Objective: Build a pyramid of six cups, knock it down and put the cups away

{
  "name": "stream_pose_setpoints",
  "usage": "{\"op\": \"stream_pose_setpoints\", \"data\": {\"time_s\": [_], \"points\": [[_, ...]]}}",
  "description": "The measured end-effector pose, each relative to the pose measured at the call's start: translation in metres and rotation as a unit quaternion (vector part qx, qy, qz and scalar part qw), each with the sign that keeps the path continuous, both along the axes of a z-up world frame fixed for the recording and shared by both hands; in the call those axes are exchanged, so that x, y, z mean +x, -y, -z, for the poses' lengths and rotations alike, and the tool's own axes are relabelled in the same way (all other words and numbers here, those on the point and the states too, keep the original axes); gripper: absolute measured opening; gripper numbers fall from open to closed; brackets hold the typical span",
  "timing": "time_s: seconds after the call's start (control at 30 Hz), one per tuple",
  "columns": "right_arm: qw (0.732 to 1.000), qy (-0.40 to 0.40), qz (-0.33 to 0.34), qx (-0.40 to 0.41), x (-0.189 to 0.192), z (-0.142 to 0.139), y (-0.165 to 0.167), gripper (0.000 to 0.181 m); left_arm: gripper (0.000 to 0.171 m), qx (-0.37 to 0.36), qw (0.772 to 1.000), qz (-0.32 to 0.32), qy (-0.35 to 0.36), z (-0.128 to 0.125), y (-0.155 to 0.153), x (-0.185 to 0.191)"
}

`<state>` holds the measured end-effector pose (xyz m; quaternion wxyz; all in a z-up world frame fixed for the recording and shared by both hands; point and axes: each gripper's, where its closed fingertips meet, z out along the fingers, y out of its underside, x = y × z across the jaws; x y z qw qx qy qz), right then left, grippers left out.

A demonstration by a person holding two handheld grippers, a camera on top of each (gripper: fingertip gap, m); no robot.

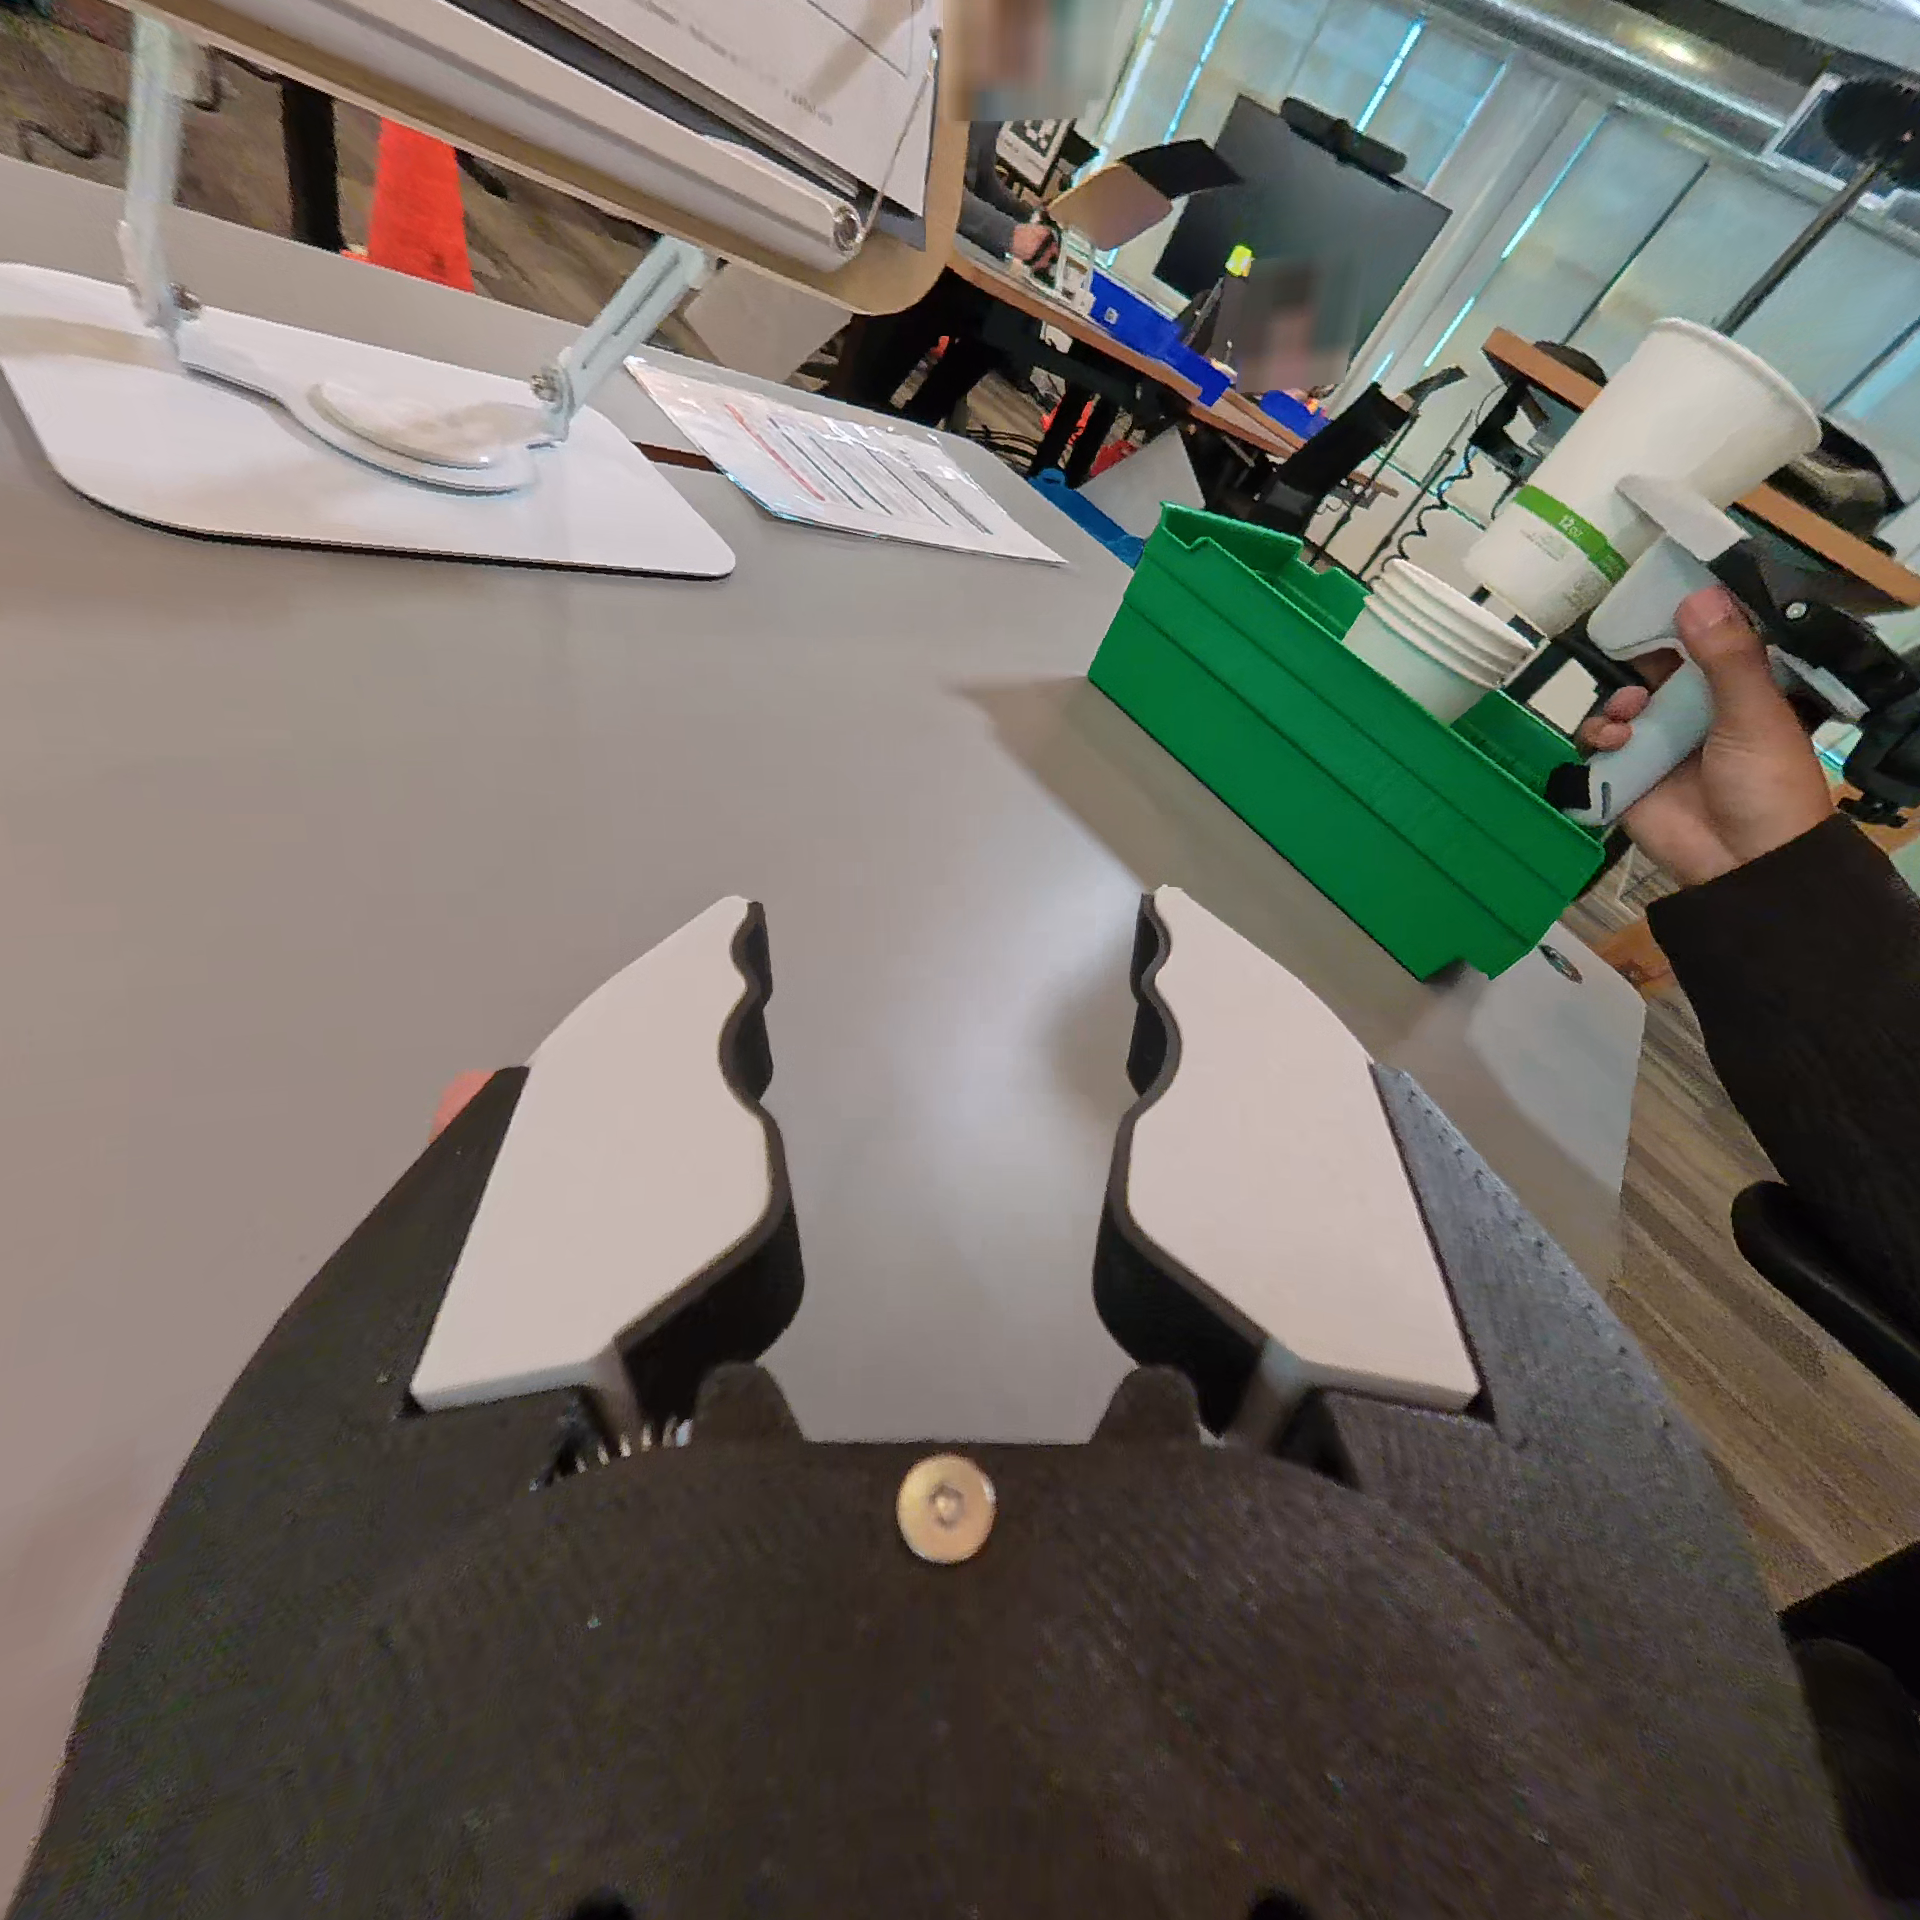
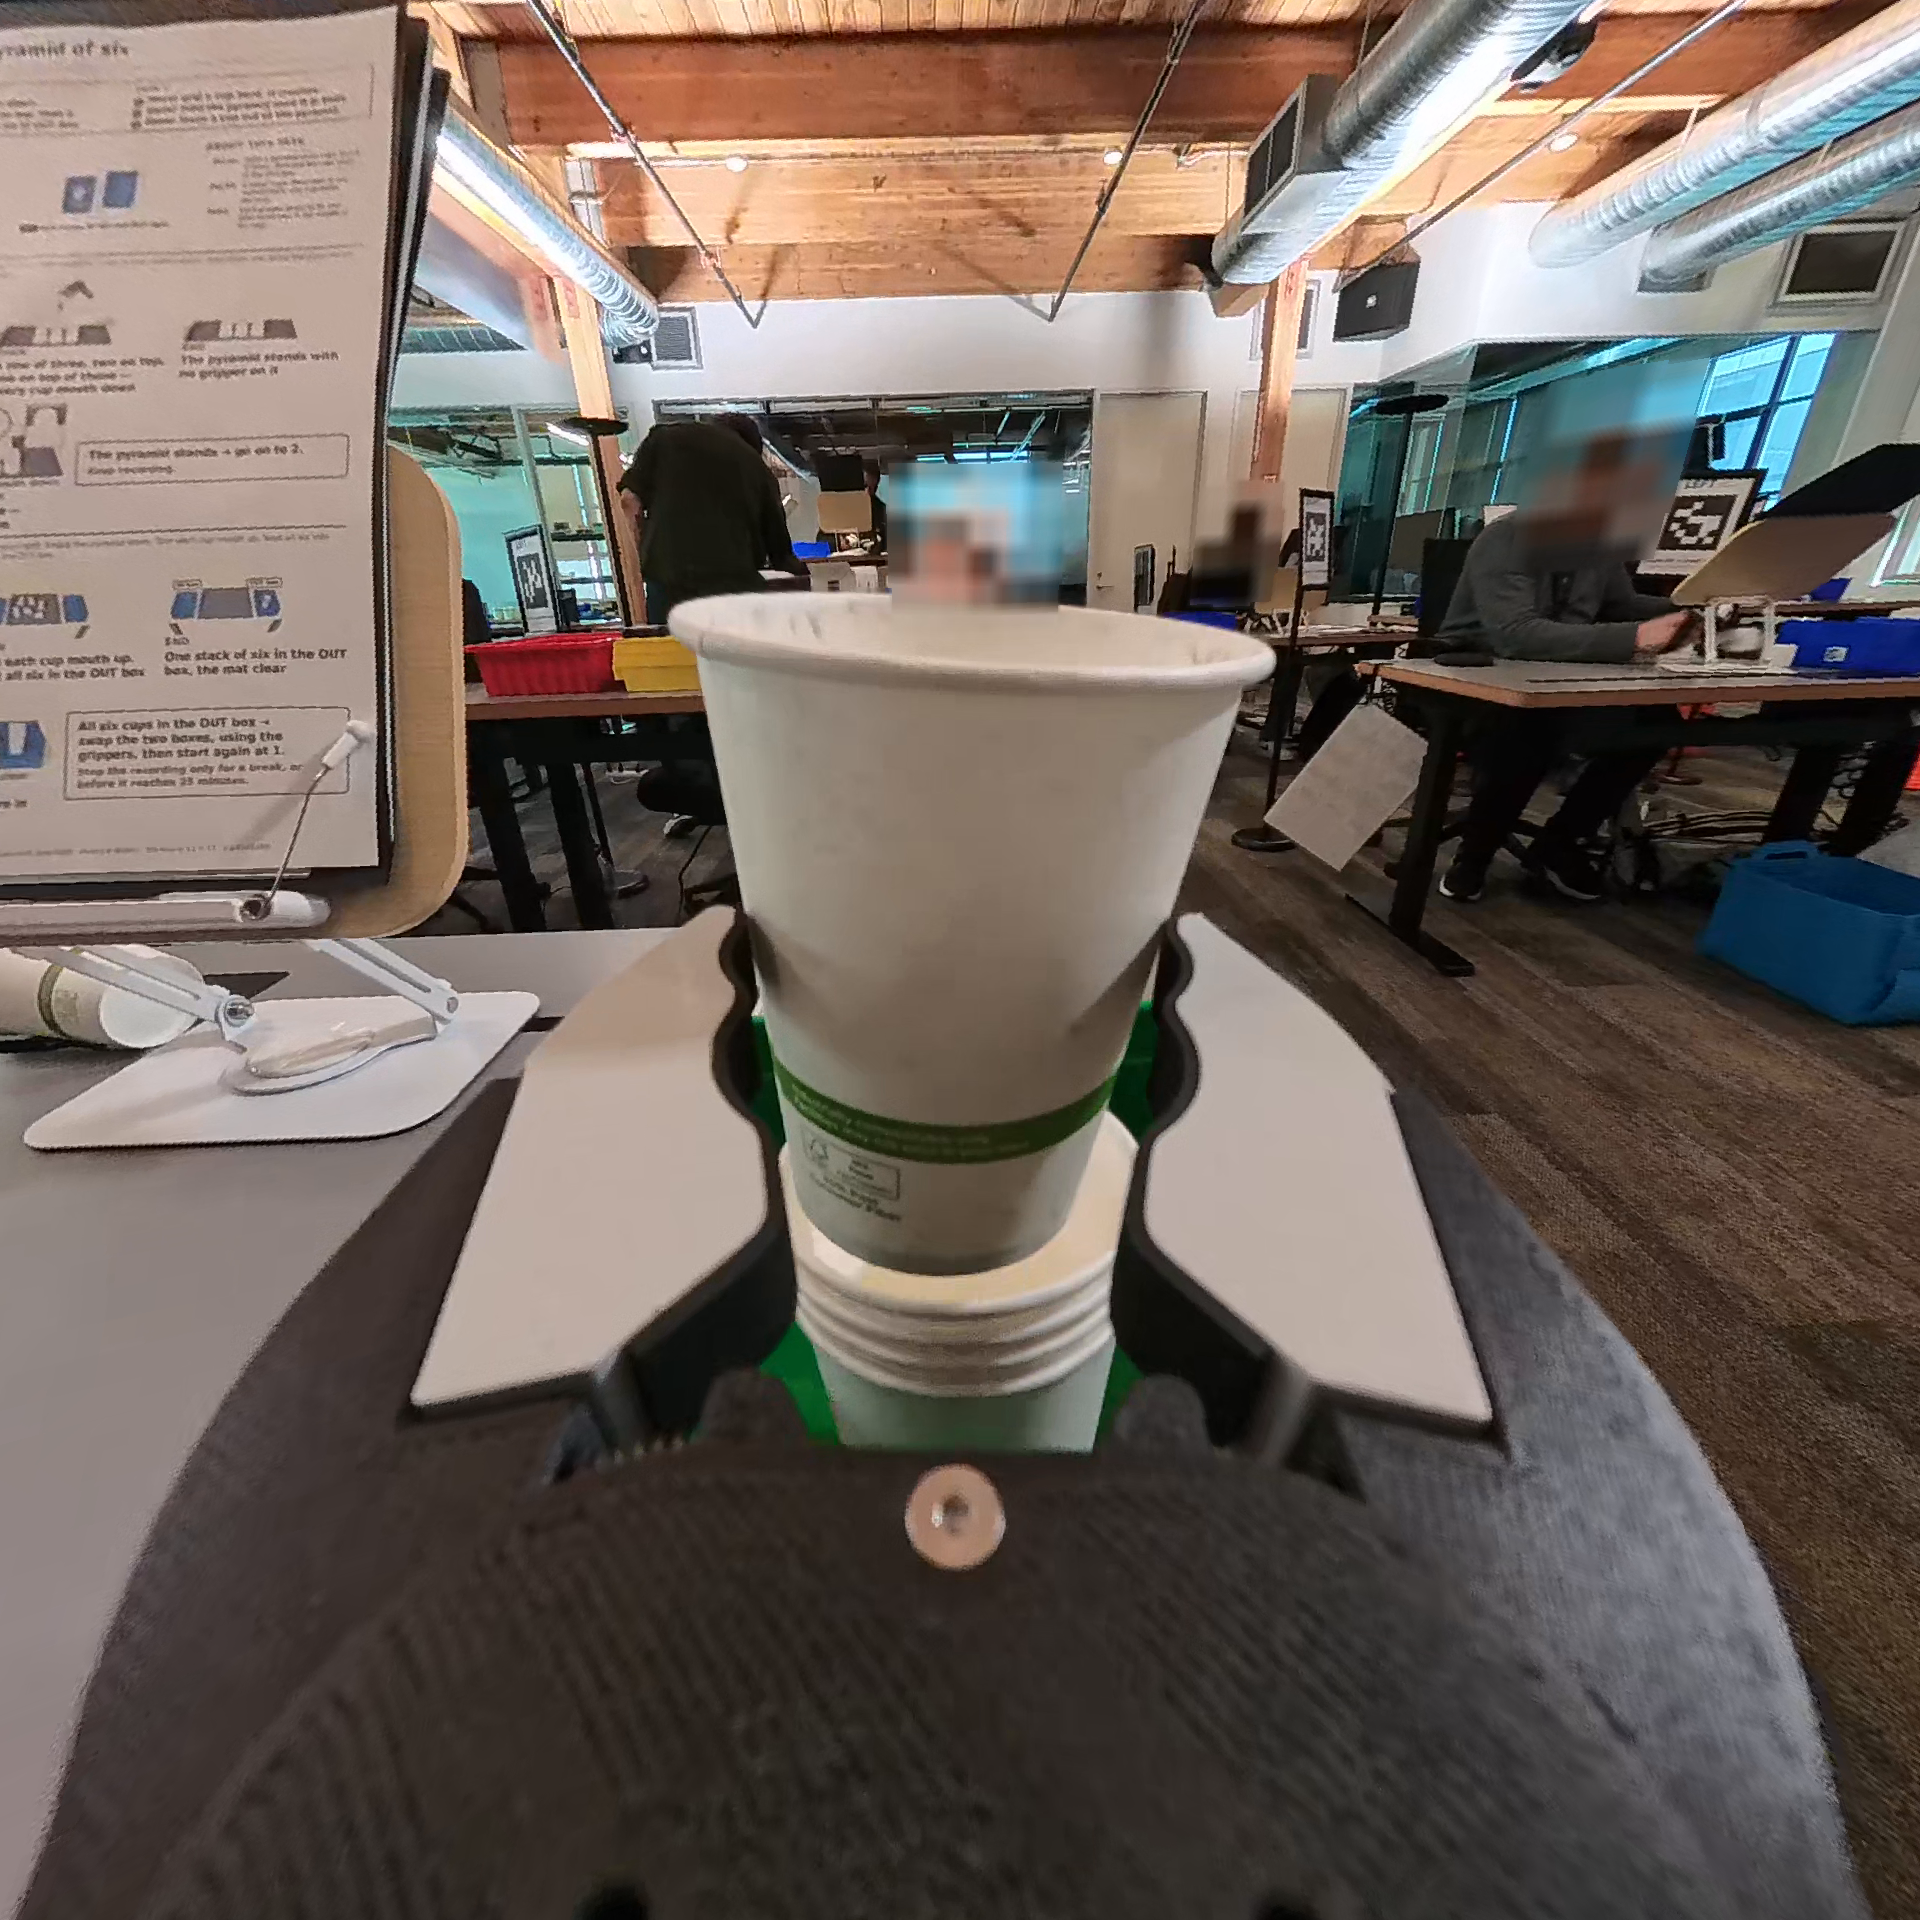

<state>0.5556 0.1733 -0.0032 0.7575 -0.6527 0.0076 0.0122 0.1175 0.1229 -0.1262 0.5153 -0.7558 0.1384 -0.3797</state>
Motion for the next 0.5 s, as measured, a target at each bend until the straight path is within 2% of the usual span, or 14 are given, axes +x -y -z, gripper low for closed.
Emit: {"op": "stream_pose_setpoints", "data": {"time_s": [0.23, 0.5], "points": [[1.000, -0.011, -0.003, -0.008, 0.001, 0.005, -0.013, 0.075, 0.069, -0.002, 0.999, -0.033, -0.003, -0.001, 0.005, -0.026], [1.000, -0.001, -0.003, -0.016, -0.003, 0.009, -0.019, 0.075, 0.068, 0.001, 0.999, -0.045, -0.012, 0.001, 0.006, -0.032]]}}
